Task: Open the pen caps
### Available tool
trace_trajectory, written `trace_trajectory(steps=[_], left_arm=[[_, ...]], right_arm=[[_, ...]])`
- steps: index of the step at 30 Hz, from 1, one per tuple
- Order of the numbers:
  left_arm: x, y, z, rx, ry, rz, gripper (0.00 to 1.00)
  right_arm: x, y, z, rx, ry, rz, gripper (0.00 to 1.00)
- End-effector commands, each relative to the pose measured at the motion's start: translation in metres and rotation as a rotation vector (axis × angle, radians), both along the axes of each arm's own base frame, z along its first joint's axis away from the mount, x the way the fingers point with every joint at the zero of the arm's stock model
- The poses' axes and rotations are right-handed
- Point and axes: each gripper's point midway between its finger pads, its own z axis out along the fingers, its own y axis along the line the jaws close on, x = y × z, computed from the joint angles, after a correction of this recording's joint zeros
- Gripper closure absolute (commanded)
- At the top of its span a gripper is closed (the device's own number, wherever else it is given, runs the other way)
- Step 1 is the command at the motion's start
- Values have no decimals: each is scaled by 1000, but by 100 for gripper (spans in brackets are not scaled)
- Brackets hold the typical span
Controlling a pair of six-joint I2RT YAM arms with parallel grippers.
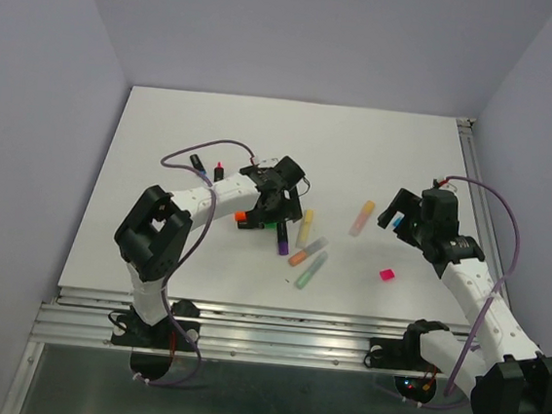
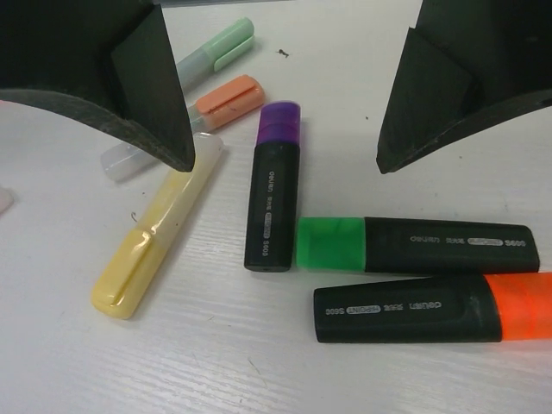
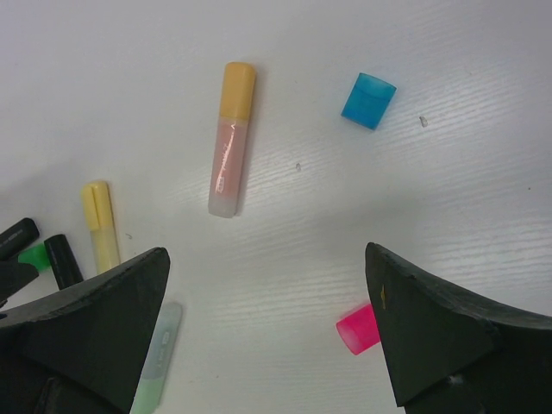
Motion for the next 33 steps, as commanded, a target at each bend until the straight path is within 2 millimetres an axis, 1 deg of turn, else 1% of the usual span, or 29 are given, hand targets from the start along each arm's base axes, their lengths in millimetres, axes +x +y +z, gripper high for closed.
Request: trace_trajectory(steps=[1, 3, 4, 5, 7, 10, 14, 17, 20, 22, 27, 28, 30, 31, 33], left_arm=[[3, -15, 8, 14, -15, 7, 1], [4, -20, 2, 21, 3, 0, 1], [4, -20, -5, 32, 15, -2, 2], [5, -22, -5, 32, 15, -4, 3], [5, -22, -10, 42, 23, -5, 4], [0, -19, -23, 68, 51, -8, 4], [-2, -17, -34, 85, 70, -6, 6], [-2, -18, -38, 95, 79, -11, 13], [2, -14, -42, 127, 74, 11, 15], [1, -10, -44, 144, 84, 17, 16], [-2, -11, -51, 148, 115, 10, 20], [2, -10, -52, 163, 110, 16, 21], [-1, -2, -54, 212, 129, 32, 21], [0, 0, -52, 223, 126, 36, 22], [-1, 5, -54, 251, 132, 45, 21]], right_arm=[[4, -1, 2, -15, -22, 3, 0], [3, 0, 0, -13, -19, 13, 0], [3, 0, 0, -13, -17, 13, 0], [3, 0, 0, -13, -19, 9, 0], [3, -2, -2, -17, -16, 2, 0], [3, -3, -4, -21, -12, -9, 0], [2, -4, -7, -23, -6, -14, 0], [1, -5, -6, -23, -11, -15, 0], [1, -5, -5, -23, -12, -15, 0], [1, -4, -5, -21, -13, -15, 0], [1, -3, -4, -16, -19, -7, 0], [1, -3, -5, -16, -17, -9, 0], [0, -3, -5, -16, -16, -9, 0], [1, -4, -5, -18, -16, -12, 0], [0, -4, -5, -18, -17, -11, 0]])
